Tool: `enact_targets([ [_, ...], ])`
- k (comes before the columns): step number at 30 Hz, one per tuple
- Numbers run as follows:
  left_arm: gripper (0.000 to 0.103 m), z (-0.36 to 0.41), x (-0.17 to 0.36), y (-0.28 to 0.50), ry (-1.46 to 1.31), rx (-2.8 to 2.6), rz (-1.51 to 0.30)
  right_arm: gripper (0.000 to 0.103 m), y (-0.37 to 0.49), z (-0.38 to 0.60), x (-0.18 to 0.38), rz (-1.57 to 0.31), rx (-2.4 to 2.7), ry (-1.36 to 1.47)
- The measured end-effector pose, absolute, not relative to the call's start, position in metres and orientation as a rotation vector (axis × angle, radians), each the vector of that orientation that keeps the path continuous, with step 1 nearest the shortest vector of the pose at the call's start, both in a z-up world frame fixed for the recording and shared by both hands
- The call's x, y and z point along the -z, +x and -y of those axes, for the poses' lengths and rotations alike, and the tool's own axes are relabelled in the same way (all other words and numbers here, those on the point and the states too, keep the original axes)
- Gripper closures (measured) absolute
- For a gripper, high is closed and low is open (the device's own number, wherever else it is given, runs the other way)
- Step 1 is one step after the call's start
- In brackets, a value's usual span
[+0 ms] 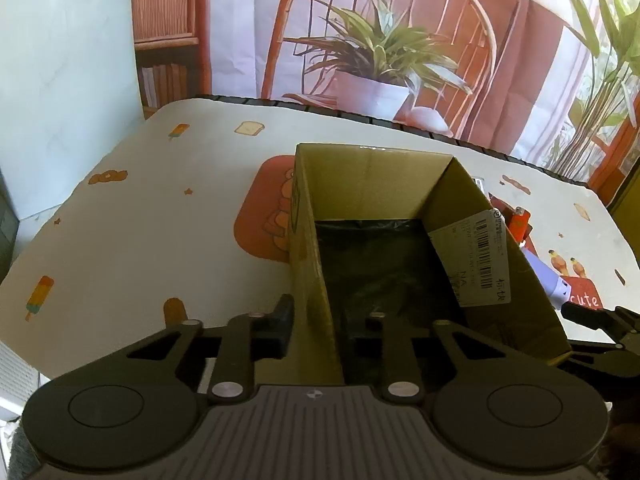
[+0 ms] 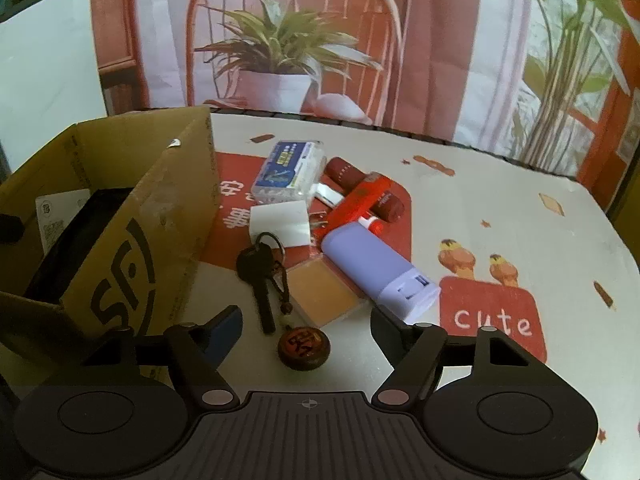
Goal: Organize rigid objects
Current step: 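Move the right gripper forward and down toward the black keys, then close the right gripper on the black keys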
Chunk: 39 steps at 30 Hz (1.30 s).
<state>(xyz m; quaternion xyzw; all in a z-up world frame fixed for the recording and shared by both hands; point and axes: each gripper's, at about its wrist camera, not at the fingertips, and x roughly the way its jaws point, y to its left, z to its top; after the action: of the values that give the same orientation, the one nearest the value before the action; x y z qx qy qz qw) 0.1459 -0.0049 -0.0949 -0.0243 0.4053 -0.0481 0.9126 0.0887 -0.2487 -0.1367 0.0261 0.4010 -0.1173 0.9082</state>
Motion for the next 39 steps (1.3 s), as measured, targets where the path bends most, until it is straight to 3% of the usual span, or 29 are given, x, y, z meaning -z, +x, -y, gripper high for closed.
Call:
enact_targets([
  [3, 0.085, 0.005, 0.096, 0.145, -0.051, 0.107, -0.840, 0.040, 0.091, 0.245, 0.136, -0.804, 0.219, 0.021],
  [8, 0.085, 0.004, 0.097, 0.145, -0.055, 0.108, -0.838, 0.048, 0.101, 0.243, 0.135, -0.743, 0.145, -0.068],
  [20, 0.085, 0.004, 0.098, 0.143, -0.052, 0.109, -0.832, 0.064, 0.135, 0.267, 0.155, -0.809, 0.072, 0.059],
  [39, 0.085, 0.005, 0.097, 0.143, -0.047, 0.108, -0.831, 0.064, 0.148, 0.257, 0.161, -0.822, 0.058, 0.002],
])
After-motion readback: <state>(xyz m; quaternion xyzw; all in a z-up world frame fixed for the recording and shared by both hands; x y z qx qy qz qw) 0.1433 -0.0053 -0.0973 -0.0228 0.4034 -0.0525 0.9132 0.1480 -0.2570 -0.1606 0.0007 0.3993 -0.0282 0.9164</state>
